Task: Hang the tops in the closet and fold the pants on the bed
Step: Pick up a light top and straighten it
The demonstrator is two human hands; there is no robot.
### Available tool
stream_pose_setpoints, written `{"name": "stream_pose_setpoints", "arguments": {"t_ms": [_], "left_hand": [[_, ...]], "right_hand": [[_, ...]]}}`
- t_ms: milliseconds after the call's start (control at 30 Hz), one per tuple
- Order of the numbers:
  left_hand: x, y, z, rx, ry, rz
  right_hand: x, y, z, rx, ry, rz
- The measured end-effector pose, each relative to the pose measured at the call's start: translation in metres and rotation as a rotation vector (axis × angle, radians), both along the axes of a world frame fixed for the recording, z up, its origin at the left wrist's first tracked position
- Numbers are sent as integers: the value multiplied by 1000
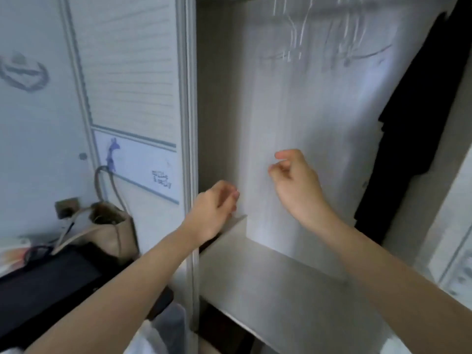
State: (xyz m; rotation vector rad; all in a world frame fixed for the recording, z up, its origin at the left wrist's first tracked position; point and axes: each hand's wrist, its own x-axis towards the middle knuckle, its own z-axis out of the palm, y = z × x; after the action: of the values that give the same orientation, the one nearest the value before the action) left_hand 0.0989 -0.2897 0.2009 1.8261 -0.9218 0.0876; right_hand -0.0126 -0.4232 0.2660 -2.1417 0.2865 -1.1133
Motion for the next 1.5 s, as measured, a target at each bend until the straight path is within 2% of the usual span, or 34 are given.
{"name": "stream_pose_setpoints", "arguments": {"t_ms": [100, 267, 433, 567, 667, 733, 800, 900, 967, 1067, 1133, 1200, 1333, 1400, 1467, 1500], "left_hand": [[-1, 89, -44, 162, -27, 188], [-11, 216, -125, 473, 81, 459], [-21, 320, -220, 785, 171, 654], [-18, 374, -275, 933, 554, 772], [-15, 398, -299, 1033, 845, 735], [-15, 409, -307, 907, 1032, 700], [-14, 417, -314, 707, 1253, 726], [-14, 419, -325, 337, 1516, 763], [-10, 417, -328, 184, 1565, 777], [-2, 410, -326, -13, 1592, 743], [5, 404, -323, -272, 1638, 677], [11, 398, -320, -476, 1620, 654], [16, 385, -310, -567, 1509, 684], [17, 383, -298, -723, 1469, 687], [17, 384, -279, -924, 1538, 661], [17, 383, -268, -955, 1532, 660]], "right_hand": [[20, 56, -56, 43, 151, 192], [60, 144, -146, 183, 462, 437], [96, 220, -222, 74, 829, 545], [109, 262, -266, -147, 1053, 602], [113, 294, -292, -255, 1099, 690], [113, 313, -305, -423, 1113, 641], [114, 331, -315, -574, 1048, 587], [116, 343, -318, -587, 894, 549], [120, 347, -316, -476, 840, 545], [125, 348, -298, -159, 766, 561], [128, 345, -275, 101, 737, 596], [129, 343, -246, 265, 718, 638], [114, 337, -192, 427, 634, 721], [97, 330, -168, 514, 593, 764], [75, 319, -150, 567, 549, 844], [65, 311, -144, 553, 537, 860]]}}
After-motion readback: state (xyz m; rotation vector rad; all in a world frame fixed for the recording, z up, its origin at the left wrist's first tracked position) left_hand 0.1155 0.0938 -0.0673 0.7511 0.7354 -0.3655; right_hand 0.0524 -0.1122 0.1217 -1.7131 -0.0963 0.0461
